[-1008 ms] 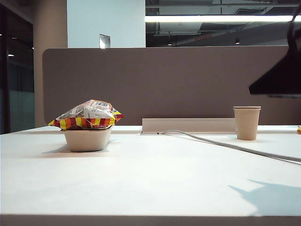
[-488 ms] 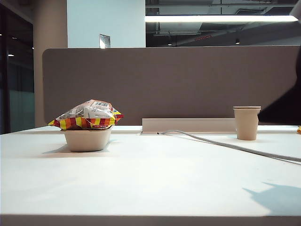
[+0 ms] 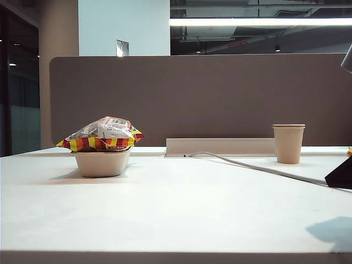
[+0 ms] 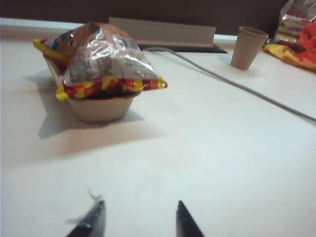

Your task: Pick up a bag of chips and put them in the box.

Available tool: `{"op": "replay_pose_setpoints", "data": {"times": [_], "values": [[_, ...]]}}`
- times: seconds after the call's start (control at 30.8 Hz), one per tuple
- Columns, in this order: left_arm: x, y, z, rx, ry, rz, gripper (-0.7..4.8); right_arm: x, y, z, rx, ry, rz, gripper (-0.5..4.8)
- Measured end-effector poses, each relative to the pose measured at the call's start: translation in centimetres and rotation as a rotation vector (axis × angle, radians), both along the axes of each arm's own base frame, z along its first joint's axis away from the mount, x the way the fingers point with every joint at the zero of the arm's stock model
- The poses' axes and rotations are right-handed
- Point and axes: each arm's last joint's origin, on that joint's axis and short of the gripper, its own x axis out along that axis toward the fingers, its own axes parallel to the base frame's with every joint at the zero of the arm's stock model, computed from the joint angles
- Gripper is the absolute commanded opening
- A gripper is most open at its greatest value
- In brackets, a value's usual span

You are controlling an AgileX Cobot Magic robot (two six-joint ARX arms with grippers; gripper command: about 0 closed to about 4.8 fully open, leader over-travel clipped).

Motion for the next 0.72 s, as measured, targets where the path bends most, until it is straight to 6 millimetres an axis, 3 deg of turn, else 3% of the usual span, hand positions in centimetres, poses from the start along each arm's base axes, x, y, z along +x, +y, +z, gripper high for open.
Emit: {"op": "replay_pose_setpoints", "data": {"times": [0.07,0.1,0.16,0.23,0.33,0.36,0.46,0.55,0.72], "values": [[-0.01,0.01,-0.09,0.006,0.010,0.004,1.53,0.00,0.00,0.01,0.001,-0.001,0.000,1.98],[-0.01,0.04,-0.11,0.007,0.013,0.012,0.99,0.00,0.00,0.01,0.001,-0.001,0.000,1.98],[0.00,0.07,-0.14,0.010,0.016,0.023,0.43,0.00,0.00,0.01,0.001,-0.001,0.000,1.98],[0.00,0.07,-0.14,0.011,0.015,0.024,0.16,0.00,0.00,0.01,0.001,-0.001,0.000,1.98],[0.00,0.07,-0.16,0.028,0.009,0.022,0.17,0.00,0.00,0.01,0.001,-0.001,0.000,1.79],[0.00,0.07,-0.16,0.034,0.006,0.021,0.17,0.01,0.00,0.02,0.001,-0.002,0.000,0.88],[0.00,0.07,-0.16,0.059,-0.007,0.016,0.17,0.05,0.04,0.16,0.009,-0.016,0.000,0.60],[-0.01,0.07,-0.15,0.066,-0.012,0.015,0.17,0.13,0.03,0.31,0.014,-0.032,-0.016,-0.05],[-0.01,0.07,-0.15,0.069,-0.012,0.015,0.18,0.17,-0.04,0.32,0.005,-0.039,-0.041,0.11]]}}
